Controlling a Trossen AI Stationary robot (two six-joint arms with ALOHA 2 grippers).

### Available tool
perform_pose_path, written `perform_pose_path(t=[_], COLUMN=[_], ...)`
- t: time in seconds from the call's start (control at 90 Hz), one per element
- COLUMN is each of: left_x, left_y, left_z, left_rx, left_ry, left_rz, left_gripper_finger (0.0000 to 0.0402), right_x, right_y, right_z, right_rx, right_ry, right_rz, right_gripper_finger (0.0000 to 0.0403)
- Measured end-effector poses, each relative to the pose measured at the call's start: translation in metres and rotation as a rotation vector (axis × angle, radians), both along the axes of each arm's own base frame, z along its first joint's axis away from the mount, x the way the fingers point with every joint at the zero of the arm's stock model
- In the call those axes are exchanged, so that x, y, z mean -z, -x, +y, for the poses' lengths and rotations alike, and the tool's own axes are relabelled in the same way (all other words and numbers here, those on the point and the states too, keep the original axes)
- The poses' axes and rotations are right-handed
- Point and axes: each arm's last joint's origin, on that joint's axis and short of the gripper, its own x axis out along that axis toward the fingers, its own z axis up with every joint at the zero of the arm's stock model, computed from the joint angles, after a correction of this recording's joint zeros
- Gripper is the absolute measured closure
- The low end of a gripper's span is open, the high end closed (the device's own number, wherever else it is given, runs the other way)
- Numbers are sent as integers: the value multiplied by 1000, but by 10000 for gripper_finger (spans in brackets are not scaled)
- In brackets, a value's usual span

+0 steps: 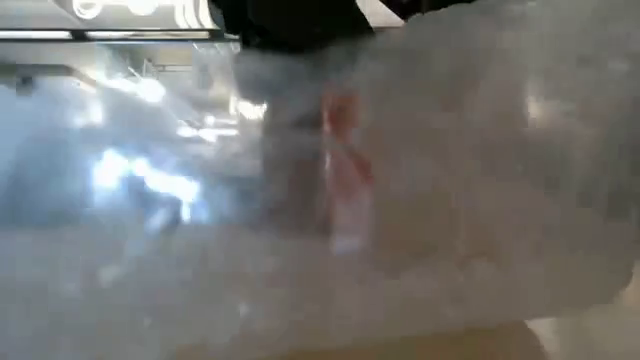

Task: Wrap mug
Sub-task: Wrap the orange mug with the transparent bubble wrap

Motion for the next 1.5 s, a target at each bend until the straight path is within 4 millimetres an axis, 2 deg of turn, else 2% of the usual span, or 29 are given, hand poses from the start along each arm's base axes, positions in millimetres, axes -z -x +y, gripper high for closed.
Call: perform_pose_path(t=[0.3, 0.567, 0.856, 1.011, 1.1, 1.156, 1.311, 1.5], left_x=[0, -1, -3, -3, -3, -2, -2, -2], left_y=[-1, -1, 0, 1, 2, 2, 2, 3], left_z=[1, 1, 1, 1, 1, 1, 2, 2], left_rx=[-12, -13, -14, -7, -12, -16, -17, -14], left_ry=[2, 7, 12, 9, 14, 17, 10, 8], left_rz=[-2, -10, -15, -2, 14, 15, 13, 16], left_gripper_finger=[381, 381, 381, 381, 381, 381, 381, 381], right_x=[3, 42, 56, 75, 77, 76, 54, 5], right_y=[-2, -16, -28, -34, -36, -36, -28, -9], right_z=[19, 14, -1, 1, 1, 1, 1, -3], right_rx=[-54, -43, -48, -66, -74, -75, -75, -90], right_ry=[-86, -16, 5, -15, -17, -17, -42, -75], right_rz=[-47, 39, 69, 100, 91, 90, 60, -8], right_gripper_finger=[403, 403, 403, 403, 403, 403, 403, 403])
